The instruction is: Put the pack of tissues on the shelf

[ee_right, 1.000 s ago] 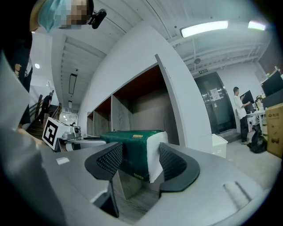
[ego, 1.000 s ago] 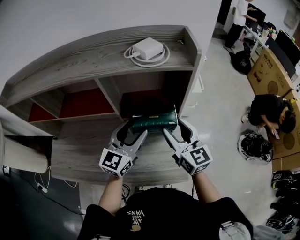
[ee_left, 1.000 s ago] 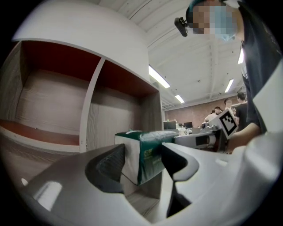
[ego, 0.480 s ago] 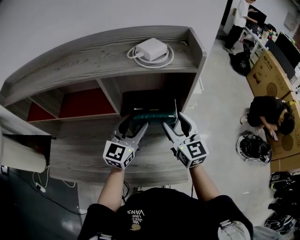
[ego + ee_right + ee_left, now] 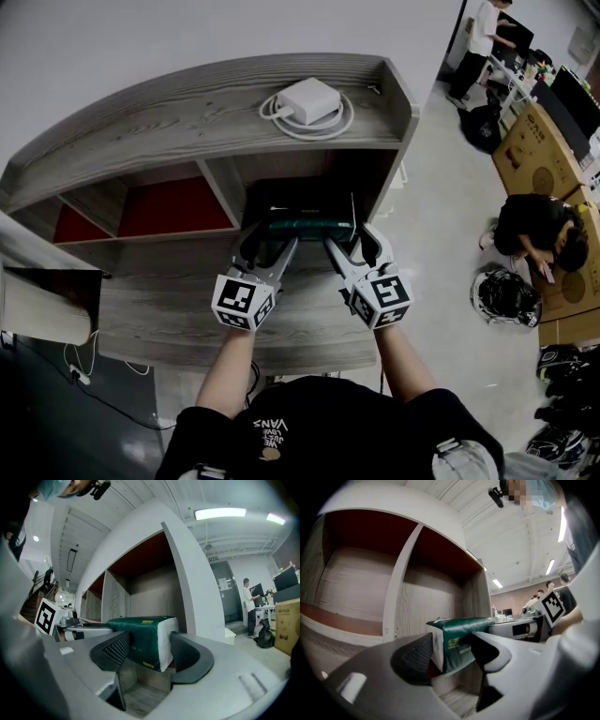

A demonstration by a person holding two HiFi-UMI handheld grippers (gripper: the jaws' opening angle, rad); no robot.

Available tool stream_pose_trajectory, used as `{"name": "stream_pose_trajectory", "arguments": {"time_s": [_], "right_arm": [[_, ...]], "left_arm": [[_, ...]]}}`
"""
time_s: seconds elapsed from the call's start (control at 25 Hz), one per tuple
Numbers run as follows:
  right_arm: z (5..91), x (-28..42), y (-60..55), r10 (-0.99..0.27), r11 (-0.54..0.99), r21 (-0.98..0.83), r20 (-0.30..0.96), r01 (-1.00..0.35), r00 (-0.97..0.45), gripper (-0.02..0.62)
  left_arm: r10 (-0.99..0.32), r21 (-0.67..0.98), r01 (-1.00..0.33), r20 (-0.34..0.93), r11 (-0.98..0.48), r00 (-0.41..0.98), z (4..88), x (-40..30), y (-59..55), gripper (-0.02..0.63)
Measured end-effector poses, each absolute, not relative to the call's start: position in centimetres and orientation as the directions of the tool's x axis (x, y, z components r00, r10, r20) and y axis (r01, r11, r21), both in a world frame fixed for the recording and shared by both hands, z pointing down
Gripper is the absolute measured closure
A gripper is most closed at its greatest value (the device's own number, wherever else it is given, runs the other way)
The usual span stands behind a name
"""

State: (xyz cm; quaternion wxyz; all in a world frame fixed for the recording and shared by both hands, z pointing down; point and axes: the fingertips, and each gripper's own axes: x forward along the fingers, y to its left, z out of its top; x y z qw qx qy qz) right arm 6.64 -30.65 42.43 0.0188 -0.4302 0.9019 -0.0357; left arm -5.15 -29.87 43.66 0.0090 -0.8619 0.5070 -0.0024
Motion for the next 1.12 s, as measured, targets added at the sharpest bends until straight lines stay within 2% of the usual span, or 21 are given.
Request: {"name": "stream_pose_trajectory", "arguments": {"time_s": [0.8,0.92,0.96,1.04,1.12], "right_arm": [[42.2,8.5,-27.4,-0.825,0.565,-0.097,-0.048,-0.819,-0.563,0.337],[42.4,8.6,-26.9,-0.830,0.558,-0.097,-0.050,-0.824,-0.556,0.339],[42.3,8.5,-26.8,-0.831,0.557,-0.093,-0.052,-0.826,-0.554,0.360],[42.3,8.4,-26.6,-0.833,0.554,-0.085,-0.053,-0.828,-0.551,0.487],[42.4,8.2,-26.6,-0.836,0.548,-0.077,-0.046,-0.833,-0.546,0.525]], "left_arm": [[-0.900,0.031,-0.899,-0.032,-0.436,0.435,43.3,-6.9,-27.2,0.316],[-0.897,0.028,-0.896,-0.020,-0.443,0.442,43.8,-6.6,-26.5,0.335],[-0.894,0.028,-0.893,-0.020,-0.449,0.448,43.8,-6.4,-26.3,0.350],[-0.886,0.027,-0.886,-0.023,-0.463,0.462,43.8,-5.9,-25.9,0.378],[-0.881,0.020,-0.881,-0.019,-0.473,0.473,43.8,-5.3,-25.7,0.419]]}}
